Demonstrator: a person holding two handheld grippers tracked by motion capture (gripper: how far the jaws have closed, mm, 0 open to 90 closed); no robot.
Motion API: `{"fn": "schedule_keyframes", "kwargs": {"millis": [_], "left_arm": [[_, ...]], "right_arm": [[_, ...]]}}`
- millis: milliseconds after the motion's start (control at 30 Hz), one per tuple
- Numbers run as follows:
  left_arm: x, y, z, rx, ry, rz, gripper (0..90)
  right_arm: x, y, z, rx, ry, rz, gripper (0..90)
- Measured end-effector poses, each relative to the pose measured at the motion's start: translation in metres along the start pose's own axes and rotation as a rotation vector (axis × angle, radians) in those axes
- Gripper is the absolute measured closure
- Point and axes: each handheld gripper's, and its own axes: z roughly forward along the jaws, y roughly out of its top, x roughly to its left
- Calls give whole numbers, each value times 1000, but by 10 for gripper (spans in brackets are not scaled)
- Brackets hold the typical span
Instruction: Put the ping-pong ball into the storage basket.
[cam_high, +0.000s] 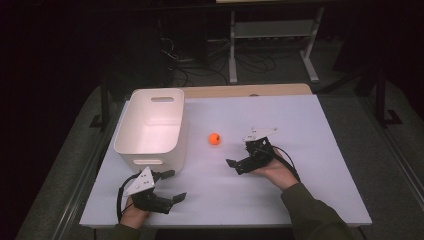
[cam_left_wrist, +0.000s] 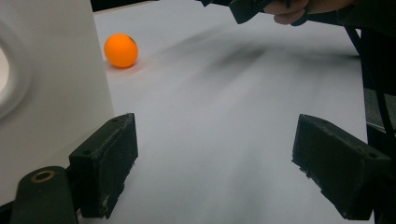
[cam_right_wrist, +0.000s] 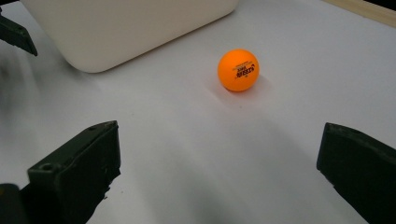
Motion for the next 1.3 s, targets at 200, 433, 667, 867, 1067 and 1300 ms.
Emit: {"fn": "schedule_keyframes", "kwargs": {"millis": [200,433,667,867,1067,1300], "left_arm": [[0,0,0,-2,0,0,140],[0,0,0,0,0,0,140],[0,0,0,1,0,2,140],[0,0,0,1,-1,2,140],[0,0,0,-1,-1,1,140],[0,0,0,1,-1,2,140]], "right_arm": [[-1,3,3,0,0,-3,0],[-1,7,6,-1,0,-7,0],[-2,11,9,-3,2,-11,0],[-2,16,11,-3,5,-16,0],[-2,21,14,-6,7,-20,0],[-2,25,17,-9,9,-23,0]]}}
